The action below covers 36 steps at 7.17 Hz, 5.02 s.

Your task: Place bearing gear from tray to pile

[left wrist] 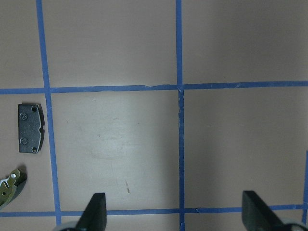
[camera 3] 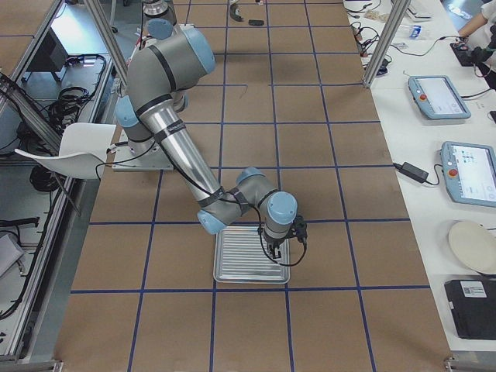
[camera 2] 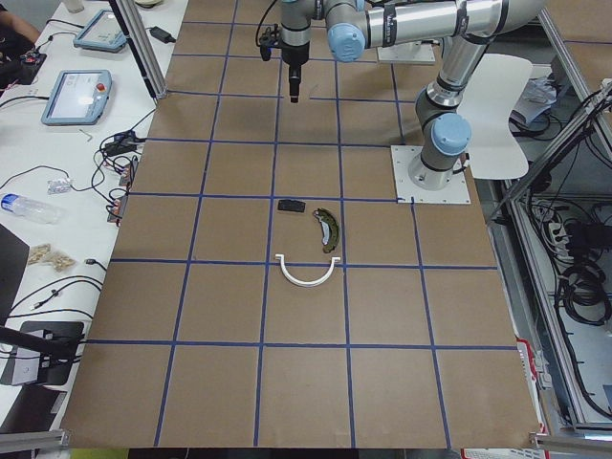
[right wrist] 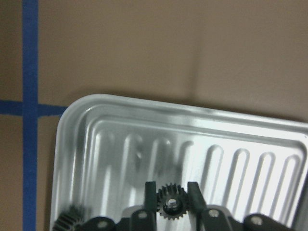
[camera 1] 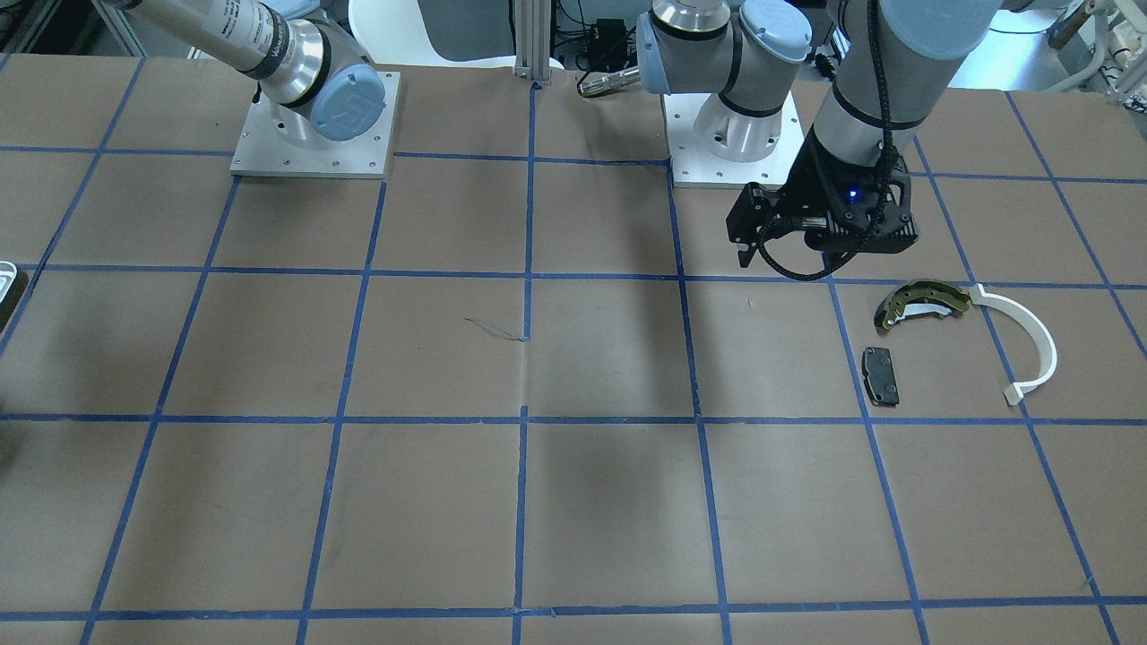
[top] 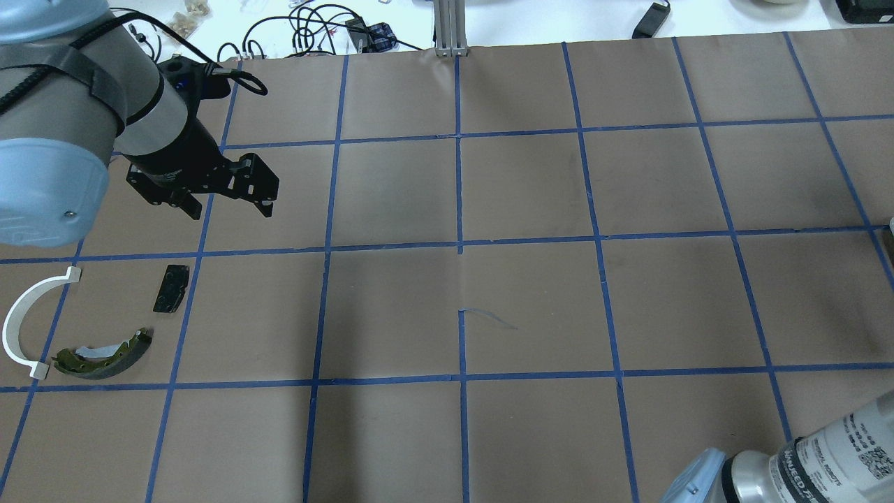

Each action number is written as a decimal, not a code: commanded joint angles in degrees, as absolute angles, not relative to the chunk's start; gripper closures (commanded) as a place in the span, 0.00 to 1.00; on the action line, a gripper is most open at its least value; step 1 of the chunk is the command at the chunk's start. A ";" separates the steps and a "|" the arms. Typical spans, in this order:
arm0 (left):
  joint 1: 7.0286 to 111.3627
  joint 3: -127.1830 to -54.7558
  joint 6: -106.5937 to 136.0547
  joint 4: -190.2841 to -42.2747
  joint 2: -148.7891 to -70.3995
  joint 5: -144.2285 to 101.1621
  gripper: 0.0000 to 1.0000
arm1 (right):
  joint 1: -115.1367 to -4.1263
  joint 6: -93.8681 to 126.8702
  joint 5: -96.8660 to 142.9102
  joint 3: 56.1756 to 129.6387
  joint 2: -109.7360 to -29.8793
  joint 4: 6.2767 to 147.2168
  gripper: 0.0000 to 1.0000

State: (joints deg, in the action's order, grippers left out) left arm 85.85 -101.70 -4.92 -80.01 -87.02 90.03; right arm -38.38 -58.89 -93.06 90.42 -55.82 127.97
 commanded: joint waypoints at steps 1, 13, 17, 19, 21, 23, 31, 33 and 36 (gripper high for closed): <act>85.87 -101.78 -4.92 -79.89 -86.75 90.26 0.00 | -41.90 -56.79 -93.78 91.22 -62.54 125.44 1.00; 85.69 -101.78 -6.15 -79.10 -87.19 90.26 0.00 | -119.44 20.21 -90.80 92.11 -59.68 120.05 1.00; 85.87 -101.00 -6.07 -79.19 -86.92 90.27 0.00 | -110.80 17.25 -82.91 92.11 -64.66 117.55 0.00; 85.87 -100.99 -6.06 -79.19 -87.44 90.26 0.00 | -94.22 -12.76 -85.75 92.20 -73.26 104.30 0.00; 86.48 -102.13 -4.41 -79.01 -88.93 89.39 0.00 | -75.67 -36.37 -91.13 92.29 -76.36 102.75 0.00; 90.58 -103.88 0.77 -72.20 -92.44 87.29 0.00 | -60.98 -62.88 -93.34 92.55 -76.38 103.36 0.00; 104.85 -103.97 5.89 -56.34 -113.01 87.45 0.00 | -39.81 -126.24 -89.83 95.79 -60.65 121.82 0.03; 106.17 -104.24 5.98 -53.36 -116.09 87.45 0.06 | -39.81 -128.50 -88.33 97.20 -60.29 125.57 0.16; 106.35 -104.24 5.45 -53.09 -117.60 87.54 0.37 | -39.20 -129.02 -89.47 98.17 -59.68 125.77 0.16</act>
State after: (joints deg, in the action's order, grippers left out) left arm 106.27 -104.23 5.80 -53.18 -117.16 87.53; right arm -39.55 -128.87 -89.17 97.71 -59.82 125.61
